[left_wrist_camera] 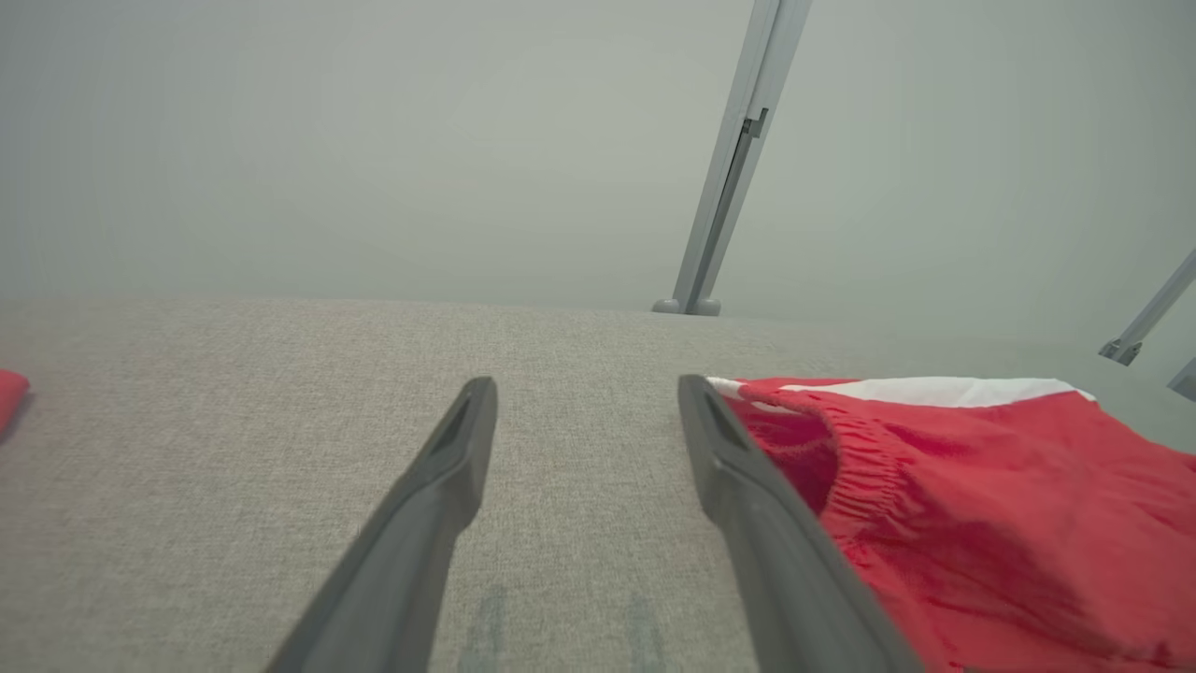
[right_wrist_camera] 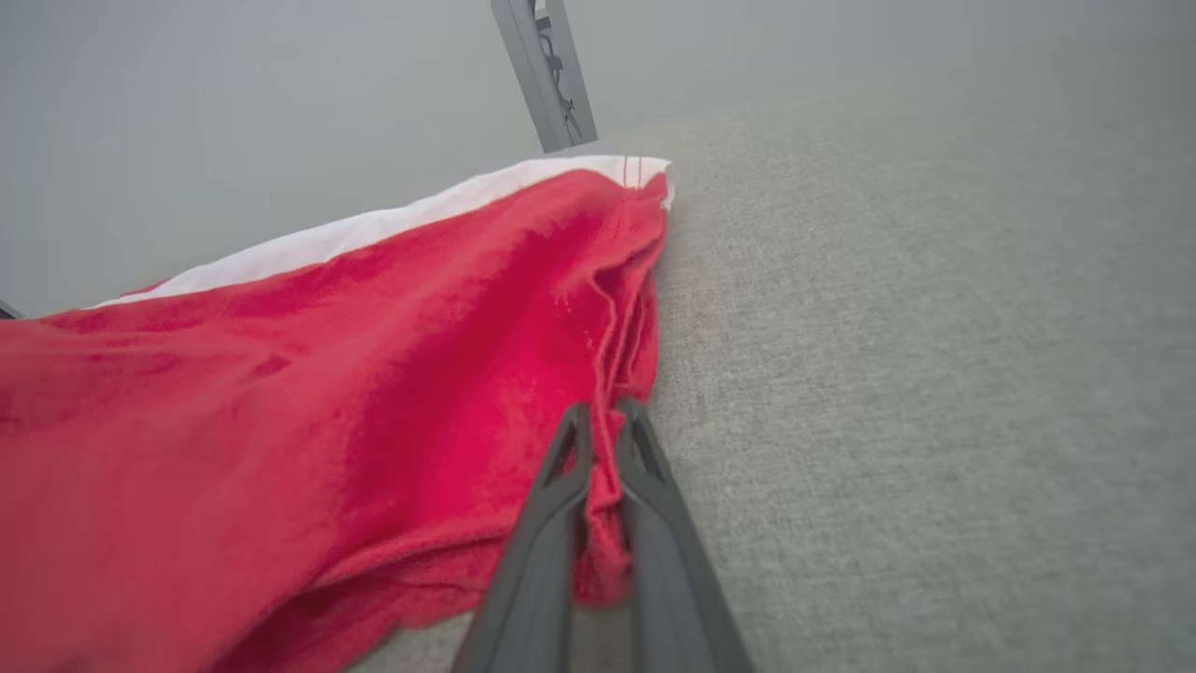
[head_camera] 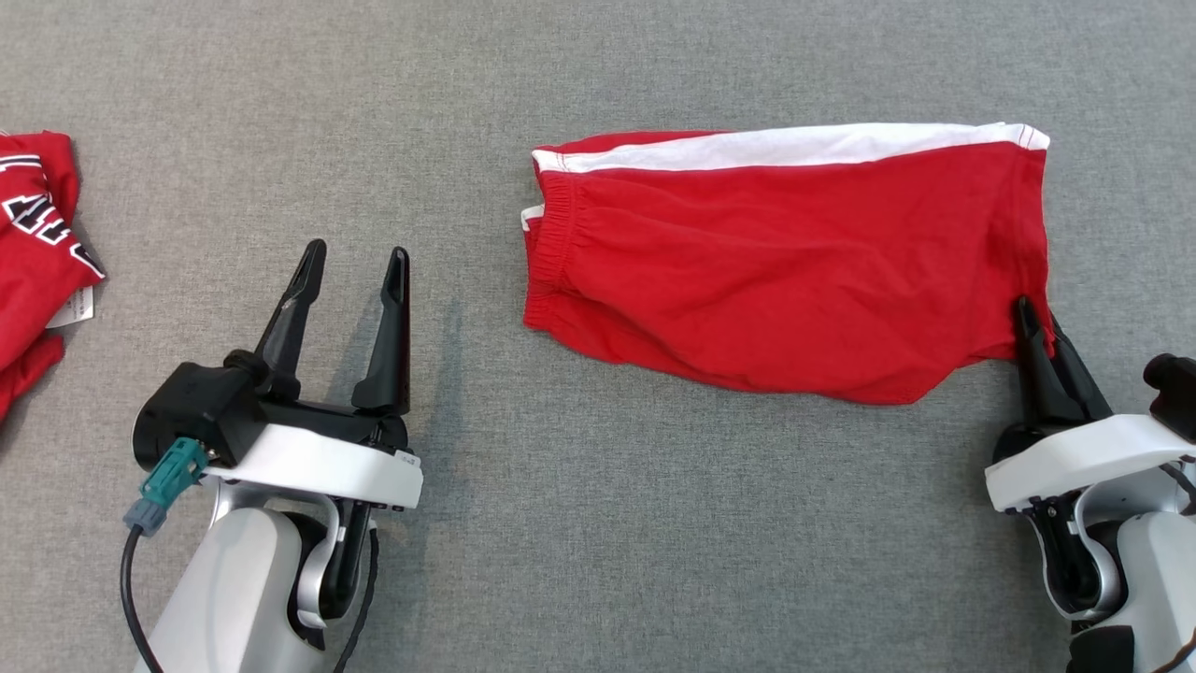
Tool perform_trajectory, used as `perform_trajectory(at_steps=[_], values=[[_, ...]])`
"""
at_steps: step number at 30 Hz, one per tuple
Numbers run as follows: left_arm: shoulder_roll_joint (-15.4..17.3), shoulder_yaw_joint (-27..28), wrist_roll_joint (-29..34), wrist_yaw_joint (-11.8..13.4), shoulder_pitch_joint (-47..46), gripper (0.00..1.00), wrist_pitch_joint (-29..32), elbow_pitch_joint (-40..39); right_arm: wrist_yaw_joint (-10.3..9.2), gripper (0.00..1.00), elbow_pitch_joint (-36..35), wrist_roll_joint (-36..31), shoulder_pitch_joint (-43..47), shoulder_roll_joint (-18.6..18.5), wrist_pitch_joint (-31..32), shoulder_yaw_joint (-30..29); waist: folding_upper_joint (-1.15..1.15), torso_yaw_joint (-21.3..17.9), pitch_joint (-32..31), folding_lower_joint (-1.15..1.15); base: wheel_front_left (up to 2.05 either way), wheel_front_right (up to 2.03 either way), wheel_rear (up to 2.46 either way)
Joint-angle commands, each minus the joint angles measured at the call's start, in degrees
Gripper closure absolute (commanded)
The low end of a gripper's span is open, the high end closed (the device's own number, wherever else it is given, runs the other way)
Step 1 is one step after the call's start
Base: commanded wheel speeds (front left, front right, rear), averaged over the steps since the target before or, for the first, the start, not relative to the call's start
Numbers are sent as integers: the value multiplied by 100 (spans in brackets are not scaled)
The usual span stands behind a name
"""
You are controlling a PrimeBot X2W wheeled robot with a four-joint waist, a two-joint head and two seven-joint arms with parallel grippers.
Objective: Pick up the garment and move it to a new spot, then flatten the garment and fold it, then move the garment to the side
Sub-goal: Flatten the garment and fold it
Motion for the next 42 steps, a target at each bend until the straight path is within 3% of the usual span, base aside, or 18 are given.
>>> perform_trajectory(at_steps=[1,12,22,35,40,41,42], values=[[42,3,-27,42,9,0,22,-35,0,100,-86,-42,78,16,58,-58,0,-17,-14,0,0,0,0],[106,-15,-40,95,30,0,61,-101,1,100,-732,-310,-103,153,282,-27,0,-36,-53,0,0,0,0],[84,-61,-64,117,1,0,65,-85,1,100,-1415,-328,-1127,290,694,1279,0,30,-151,0,0,0,0],[-160,-223,-115,16,-130,0,-73,160,2,100,-209,513,-1804,384,688,3446,0,560,-132,0,0,0,0],[-210,-229,-102,3,-136,0,-124,247,2,100,259,718,-1883,380,520,3889,0,587,-119,0,0,0,0],[-214,-229,-104,-3,-134,0,-129,264,2,89,326,732,-1893,381,495,3939,0,580,-119,0,0,0,0],[-211,-241,-91,-5,-135,0,-135,280,2,51,380,752,-1919,383,460,3974,0,576,-120,0,0,0,0]])
